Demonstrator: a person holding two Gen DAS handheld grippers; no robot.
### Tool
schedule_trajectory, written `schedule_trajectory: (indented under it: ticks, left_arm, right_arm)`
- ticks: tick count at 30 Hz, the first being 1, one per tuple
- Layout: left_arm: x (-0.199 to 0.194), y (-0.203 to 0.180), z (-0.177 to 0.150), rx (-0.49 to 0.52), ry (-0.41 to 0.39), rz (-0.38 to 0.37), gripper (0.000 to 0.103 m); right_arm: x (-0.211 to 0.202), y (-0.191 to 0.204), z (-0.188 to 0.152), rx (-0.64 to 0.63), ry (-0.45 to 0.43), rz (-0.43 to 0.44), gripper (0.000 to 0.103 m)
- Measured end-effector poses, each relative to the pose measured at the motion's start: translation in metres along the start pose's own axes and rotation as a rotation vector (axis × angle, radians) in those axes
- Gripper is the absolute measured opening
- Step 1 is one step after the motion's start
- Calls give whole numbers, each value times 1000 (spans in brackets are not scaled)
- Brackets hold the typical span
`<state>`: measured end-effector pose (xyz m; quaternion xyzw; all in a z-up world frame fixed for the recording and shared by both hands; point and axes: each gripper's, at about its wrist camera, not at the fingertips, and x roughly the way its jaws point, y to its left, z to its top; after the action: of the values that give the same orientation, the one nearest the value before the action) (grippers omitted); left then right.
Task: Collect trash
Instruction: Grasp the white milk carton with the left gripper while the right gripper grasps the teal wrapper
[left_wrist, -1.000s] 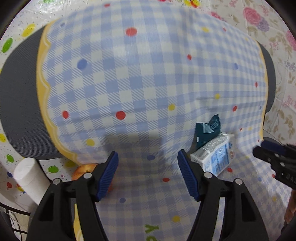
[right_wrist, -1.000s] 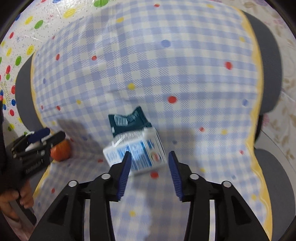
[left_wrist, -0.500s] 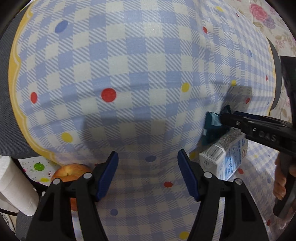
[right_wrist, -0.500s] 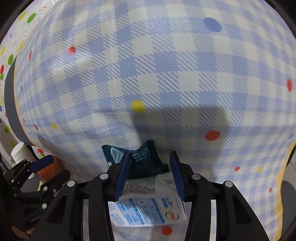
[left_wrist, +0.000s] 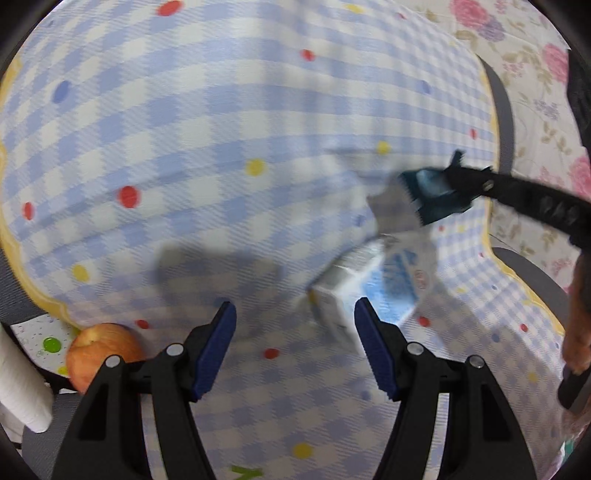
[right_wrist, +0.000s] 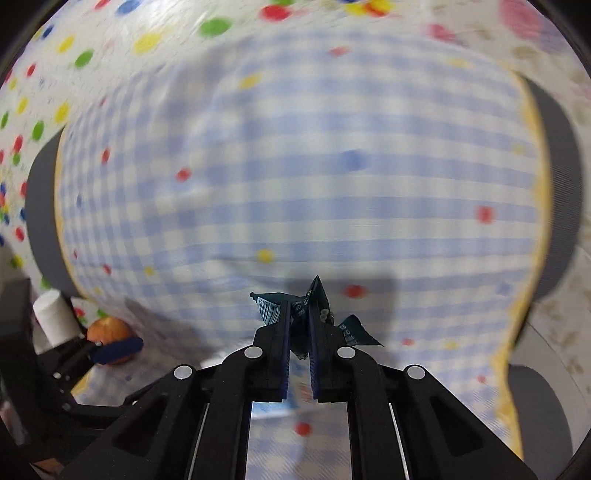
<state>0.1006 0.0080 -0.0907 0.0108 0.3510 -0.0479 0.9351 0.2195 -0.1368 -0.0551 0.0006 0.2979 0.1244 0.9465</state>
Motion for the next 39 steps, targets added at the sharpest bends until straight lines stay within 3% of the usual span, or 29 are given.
schedule_trajectory:
  ticks: [5, 14, 20, 21, 22, 24, 27, 35, 39]
  left_arm:
    - [20, -21, -3, 22, 39, -25, 80]
    - [61, -21, 11, -75, 108, -104, 80]
    - [82, -27, 15, -127, 189, -234, 80]
    - [83, -27, 15, -141, 195, -261, 74]
    - [81, -26, 14, -150, 192, -273, 72]
    - [75, -27, 14, -155, 170, -288, 54]
    - [53, -40, 10, -121, 137, -292, 44]
    - [-39, -104, -19, 37, 41, -170, 41]
    - [-66, -124, -32, 49, 29, -109, 41]
  right_arm:
    - [-24, -26, -22, 66, 33, -35, 10]
    - [-27, -41, -58, 116, 94, -24, 11]
    - [-25, -49, -66, 143, 111, -14, 11]
    - [-25, -50, -67, 146, 113, -15, 11]
    - [-26, -51, -68, 149, 115, -15, 11]
    - [-29, -52, -69, 151, 118, -17, 11]
    - [-35, -53, -72, 158, 117, -18, 11]
    - [-75, -58, -86, 196, 102, -57, 11]
    - [-95, -59, -100, 221, 118, -78, 11]
